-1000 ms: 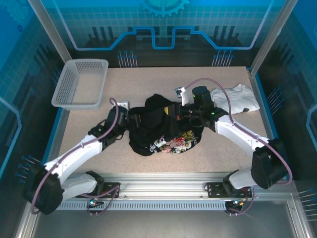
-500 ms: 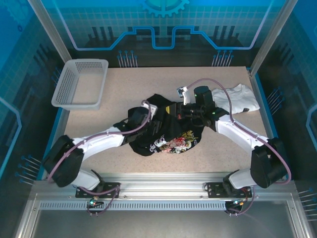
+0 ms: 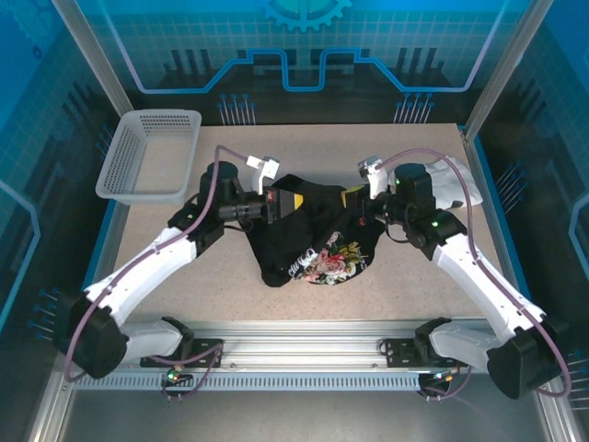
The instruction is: Fold the inside-out t-shirt
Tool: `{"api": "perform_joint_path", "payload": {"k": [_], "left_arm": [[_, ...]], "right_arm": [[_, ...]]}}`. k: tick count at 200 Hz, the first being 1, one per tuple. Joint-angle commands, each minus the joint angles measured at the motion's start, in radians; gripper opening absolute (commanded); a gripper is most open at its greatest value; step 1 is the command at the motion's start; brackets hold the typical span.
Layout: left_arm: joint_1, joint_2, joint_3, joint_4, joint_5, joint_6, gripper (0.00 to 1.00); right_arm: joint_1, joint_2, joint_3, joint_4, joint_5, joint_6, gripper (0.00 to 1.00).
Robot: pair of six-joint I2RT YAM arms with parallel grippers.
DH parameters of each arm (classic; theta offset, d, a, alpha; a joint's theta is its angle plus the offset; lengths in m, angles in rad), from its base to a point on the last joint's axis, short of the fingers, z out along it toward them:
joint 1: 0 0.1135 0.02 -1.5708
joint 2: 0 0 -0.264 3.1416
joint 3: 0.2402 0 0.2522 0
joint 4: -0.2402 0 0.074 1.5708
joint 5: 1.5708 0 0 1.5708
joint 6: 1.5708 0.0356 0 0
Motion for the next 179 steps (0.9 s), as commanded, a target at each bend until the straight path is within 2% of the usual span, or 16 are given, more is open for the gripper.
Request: {"api": "perform_joint_path", "payload": {"k": [1,15,26,42,59,90,102,132,159,179], "left_arm": [[0.016,-0.041,0.038,-0.051,0.143,-0.046,0.00],[0.018,-0.040,0.049,-0.068,0.142,-0.036,0.00],[0.018,-0.034,0.058,-0.077,0.139,-0.034,0.00],[0.018,-0.022,0.068,-0.081,0.136,-0.041,0.00],[0.018,-0.011,0.071,-0.084,0.127,-0.045,0.00],[0.018,-0.003,0.071,-0.090,0.120,-0.045,0.00],[0.018,0.000,0.069,-0.087,0.119,-0.049,0.00],[0.018,-0.006,0.065,-0.087,0.119,-0.045,0.00],[0.018,-0.014,0.062,-0.097,0.117,-0.039,0.00],[0.018,-0.028,0.059,-0.113,0.097,-0.023,0.00]], "right_arm": [[0.007,-0.033,-0.027,0.016,0.078,-0.065,0.00],[0.029,-0.027,-0.012,-0.024,0.162,-0.047,0.01],[0.050,-0.016,0.014,-0.097,0.287,-0.019,0.07],[0.078,-0.020,0.026,-0.161,0.340,-0.020,0.17],[0.118,-0.076,-0.016,-0.147,0.320,-0.060,0.29],[0.190,-0.190,-0.141,-0.019,0.172,-0.114,0.49],[0.227,-0.181,-0.162,0.034,0.141,-0.106,0.55],[0.305,-0.081,-0.154,0.128,0.173,-0.095,0.68],[0.315,0.030,-0.097,0.170,0.210,-0.068,0.70],[0.309,0.103,-0.023,0.089,0.339,-0.049,0.58]]}}
